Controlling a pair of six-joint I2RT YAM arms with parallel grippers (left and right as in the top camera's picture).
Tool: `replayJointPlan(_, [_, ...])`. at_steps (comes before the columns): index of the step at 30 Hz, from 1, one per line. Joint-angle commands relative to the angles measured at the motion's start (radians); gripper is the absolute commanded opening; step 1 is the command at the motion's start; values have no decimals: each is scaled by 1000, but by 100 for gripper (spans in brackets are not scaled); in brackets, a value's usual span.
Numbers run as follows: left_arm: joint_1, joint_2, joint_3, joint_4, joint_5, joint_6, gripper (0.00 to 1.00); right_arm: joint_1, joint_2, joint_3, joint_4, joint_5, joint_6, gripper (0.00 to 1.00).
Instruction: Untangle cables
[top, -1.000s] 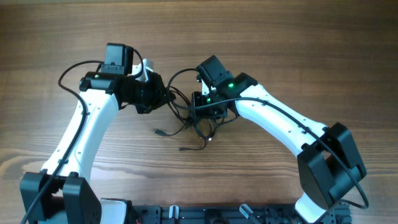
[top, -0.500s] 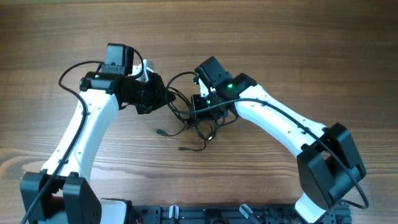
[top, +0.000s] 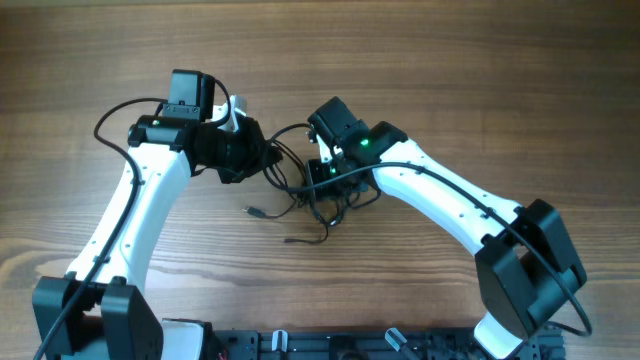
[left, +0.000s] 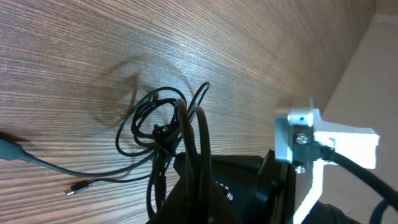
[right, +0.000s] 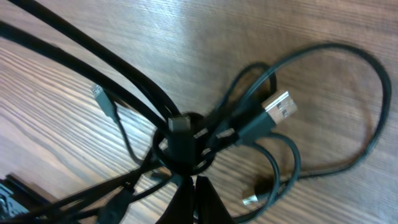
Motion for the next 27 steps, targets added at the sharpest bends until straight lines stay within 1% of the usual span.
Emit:
replayJointPlan(1, [1, 3, 0, -1, -6, 19, 8, 7, 10, -10, -39, -30, 8, 6])
replayJointPlan(2, [1, 3, 0, -1, -6, 19, 8, 6, 7, -10, -49, -46, 7, 11])
replayJointPlan(3, [2, 3, 0, -1, -6, 19, 8, 5, 4, -10, -60, -63, -2, 22])
replayJointPlan(5, [2, 3, 0, -2, -6, 3, 7, 5, 1, -10, -79, -95, -45, 52])
replayJointPlan(6, [2, 3, 0, -6, -6, -17, 6, 5, 1, -10, -95, -109, -72, 63])
replayJointPlan(7, [2, 3, 0, -11, -5, -38, 6, 5, 2, -10, -111, -110, -95, 66])
replayJointPlan(9, [2, 3, 0, -14, -5, -66, 6, 7, 2, -10, -146, -97, -140, 67])
replayJointPlan(12, [7, 3, 0, -16, -2, -105, 6, 12, 4, -10, -158, -53, -148, 66])
replayJointPlan(15, [31, 3, 0, -20, 2, -137, 6, 19, 16, -10, -136, -43, -149, 56])
replayJointPlan(16, [42, 3, 0, -20, 8, -139, 6, 19, 21, -10, -124, -43, -148, 51])
replayJointPlan(17, [54, 3, 0, -21, 15, -138, 6, 20, 23, -10, -112, -43, -149, 49])
replayJointPlan(21, [98, 3, 0, -53, 28, -136, 6, 20, 29, -10, -64, -43, -148, 45])
replayJointPlan(27, [110, 3, 0, -79, 42, -132, 6, 21, 31, -10, -49, -43, -149, 36])
